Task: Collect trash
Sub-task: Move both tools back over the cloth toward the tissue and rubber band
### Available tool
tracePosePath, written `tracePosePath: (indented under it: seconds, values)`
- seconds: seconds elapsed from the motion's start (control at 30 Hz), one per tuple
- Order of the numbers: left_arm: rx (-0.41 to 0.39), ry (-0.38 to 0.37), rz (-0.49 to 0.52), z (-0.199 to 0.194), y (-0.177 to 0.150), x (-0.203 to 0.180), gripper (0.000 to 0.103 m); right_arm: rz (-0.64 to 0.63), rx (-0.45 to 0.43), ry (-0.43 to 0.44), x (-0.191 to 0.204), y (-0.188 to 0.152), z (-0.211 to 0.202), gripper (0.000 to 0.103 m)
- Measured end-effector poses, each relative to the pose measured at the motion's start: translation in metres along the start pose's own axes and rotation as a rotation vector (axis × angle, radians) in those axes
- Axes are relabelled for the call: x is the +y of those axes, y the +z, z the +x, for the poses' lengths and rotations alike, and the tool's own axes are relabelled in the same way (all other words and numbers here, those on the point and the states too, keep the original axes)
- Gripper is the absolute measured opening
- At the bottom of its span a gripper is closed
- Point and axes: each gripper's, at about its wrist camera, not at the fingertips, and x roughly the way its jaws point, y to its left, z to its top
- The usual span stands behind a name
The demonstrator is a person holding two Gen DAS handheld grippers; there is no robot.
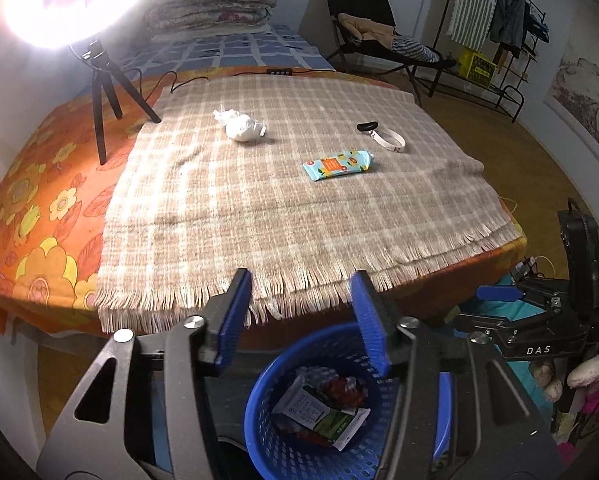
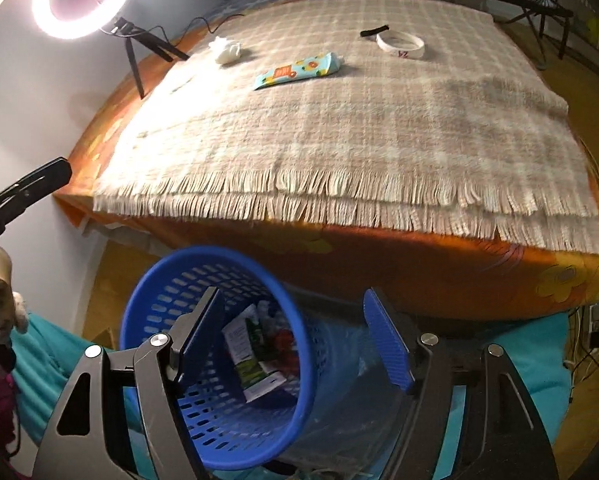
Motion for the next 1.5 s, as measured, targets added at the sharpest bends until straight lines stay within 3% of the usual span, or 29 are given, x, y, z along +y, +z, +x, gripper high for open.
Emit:
tracePosePath:
  seconds: [0.3, 0.5, 0.63, 0.93, 1.33, 1.5]
  values:
    - [0.009, 0.017, 0.000, 0.016, 0.005, 0.004, 0.059, 0.017, -0.054, -0.012, -0.006, -0.001, -0.006, 0.072]
    - [0.029, 0.029, -0.010, 0.034, 0.004, 0.009, 0.059, -0.039, -0.128, -0.098, -0.004, 0.004, -0.014, 0.072]
    - [0.042, 0.027, -0.011, 0.042, 0.008, 0.011, 0.060, -0.054, -0.178, -0.109, -0.004, 0.012, -0.019, 0.072]
    - [0.035, 0.030, 0.021, 0.057, 0.045, 0.008, 0.060, -0.054, -0.245, -0.210, -0.015, 0.046, -0.030, 0.072]
    - [0.036, 0.019, -0.086, 0.102, 0.103, 0.043, 0.060, -0.010, -0.394, -0.082, -0.058, 0.114, -0.036, 0.074]
    - [0.030, 0.024, -0.144, 0.121, 0.127, 0.060, 0.060, -0.037, -0.392, -0.070, -0.066, 0.147, -0.025, 0.074]
